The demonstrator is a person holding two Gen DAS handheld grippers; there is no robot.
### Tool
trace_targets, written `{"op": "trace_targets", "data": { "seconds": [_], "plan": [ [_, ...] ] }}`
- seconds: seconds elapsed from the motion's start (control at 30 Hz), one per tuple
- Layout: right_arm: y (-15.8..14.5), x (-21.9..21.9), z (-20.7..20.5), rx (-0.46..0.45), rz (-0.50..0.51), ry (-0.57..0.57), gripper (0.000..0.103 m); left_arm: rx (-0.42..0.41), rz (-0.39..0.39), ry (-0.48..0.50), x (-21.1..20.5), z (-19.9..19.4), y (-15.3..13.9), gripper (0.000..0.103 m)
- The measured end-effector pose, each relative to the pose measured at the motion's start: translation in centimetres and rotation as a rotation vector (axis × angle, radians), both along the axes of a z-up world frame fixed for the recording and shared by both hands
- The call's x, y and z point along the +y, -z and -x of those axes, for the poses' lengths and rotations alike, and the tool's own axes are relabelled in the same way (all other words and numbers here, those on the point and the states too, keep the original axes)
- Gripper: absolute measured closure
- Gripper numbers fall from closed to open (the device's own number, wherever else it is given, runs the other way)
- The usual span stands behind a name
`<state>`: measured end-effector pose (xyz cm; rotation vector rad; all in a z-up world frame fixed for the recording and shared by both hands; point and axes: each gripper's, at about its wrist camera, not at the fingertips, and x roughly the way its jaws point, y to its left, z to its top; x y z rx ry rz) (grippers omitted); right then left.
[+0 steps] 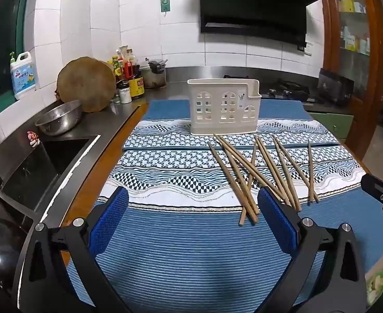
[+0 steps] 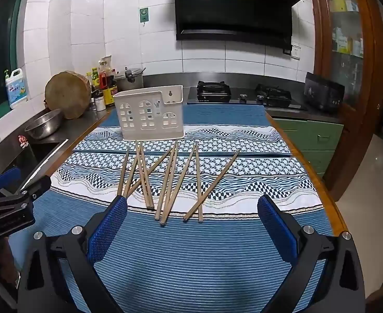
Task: Organize utensils
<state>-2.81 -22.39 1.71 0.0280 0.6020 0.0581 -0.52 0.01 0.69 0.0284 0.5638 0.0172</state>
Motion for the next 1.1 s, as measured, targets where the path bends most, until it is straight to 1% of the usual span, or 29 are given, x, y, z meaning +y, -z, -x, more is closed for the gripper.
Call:
{"op": "trace_targets", "data": {
  "seconds": [0.63, 1.1],
  "plan": [
    [0.20, 0.21, -0.05, 0.002, -0.002, -0.006, 0.006, 0.000, -0.009, -0.010, 0.04, 0.16, -0.03, 0.005],
    [0.78, -0.31, -0.43, 0.014, -0.012, 0.002, 0.006, -0.004, 0.005, -0.033, 0.41, -0.29, -0.05, 0.005]
  ]
}}
